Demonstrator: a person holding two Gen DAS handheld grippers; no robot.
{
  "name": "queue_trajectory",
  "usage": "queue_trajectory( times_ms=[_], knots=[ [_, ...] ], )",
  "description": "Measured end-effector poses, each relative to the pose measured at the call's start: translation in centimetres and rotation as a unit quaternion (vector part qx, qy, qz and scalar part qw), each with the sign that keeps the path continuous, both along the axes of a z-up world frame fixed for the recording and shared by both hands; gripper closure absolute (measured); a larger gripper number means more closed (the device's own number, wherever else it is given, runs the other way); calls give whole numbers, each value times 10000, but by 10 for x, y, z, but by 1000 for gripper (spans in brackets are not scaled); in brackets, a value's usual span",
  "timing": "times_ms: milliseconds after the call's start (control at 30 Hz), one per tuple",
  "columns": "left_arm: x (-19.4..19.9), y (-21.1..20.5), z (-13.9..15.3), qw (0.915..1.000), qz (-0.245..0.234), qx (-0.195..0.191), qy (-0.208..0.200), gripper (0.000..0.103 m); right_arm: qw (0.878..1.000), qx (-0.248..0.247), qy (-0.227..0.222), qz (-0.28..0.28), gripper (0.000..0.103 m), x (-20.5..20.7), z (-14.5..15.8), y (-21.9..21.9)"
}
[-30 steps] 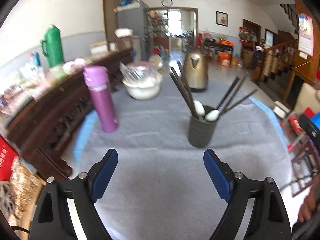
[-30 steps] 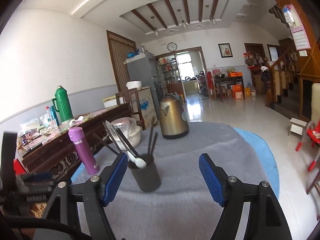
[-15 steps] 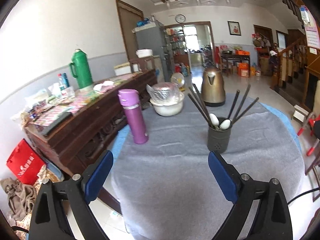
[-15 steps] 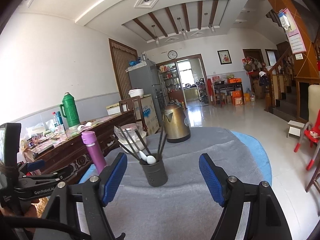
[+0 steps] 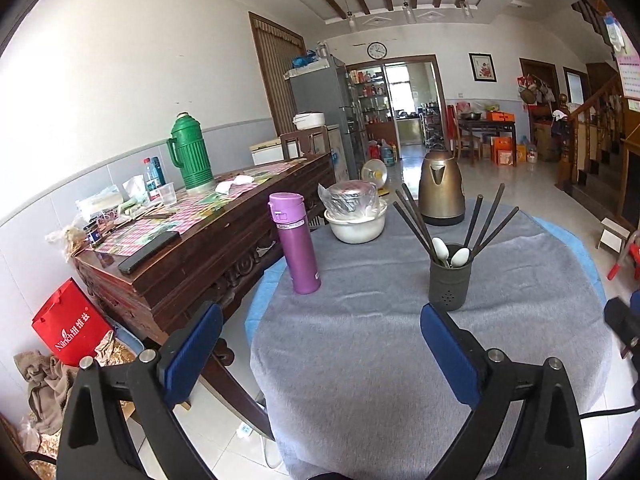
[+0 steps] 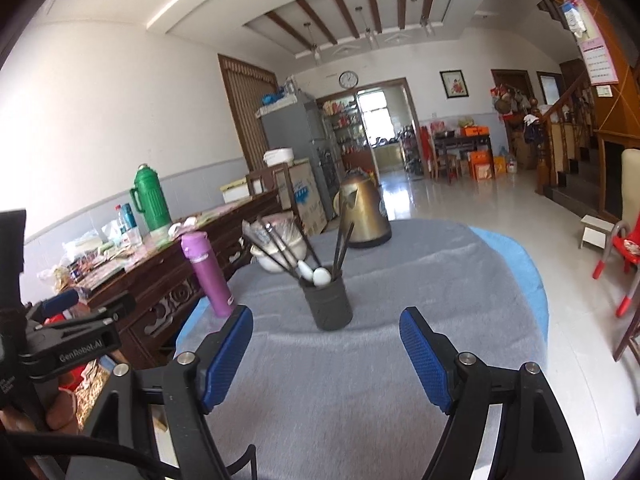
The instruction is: Organize utensils
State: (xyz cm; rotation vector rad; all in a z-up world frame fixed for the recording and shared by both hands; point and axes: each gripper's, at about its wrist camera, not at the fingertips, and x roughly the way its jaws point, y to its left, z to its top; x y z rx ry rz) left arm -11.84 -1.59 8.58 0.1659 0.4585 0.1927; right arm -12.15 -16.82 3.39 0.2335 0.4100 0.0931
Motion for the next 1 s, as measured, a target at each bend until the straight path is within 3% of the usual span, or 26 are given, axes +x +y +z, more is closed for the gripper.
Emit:
queue_trajectory(
  times_ms=[233, 1000],
  knots=[
    [-1, 12, -3, 9999, 70, -85, 81, 4, 9997, -38, 229, 57, 24, 10, -6, 17],
    [-10, 39, -5, 9993, 290, -206, 74, 4, 9997, -67, 237, -33, 24, 13, -2, 38]
  ],
)
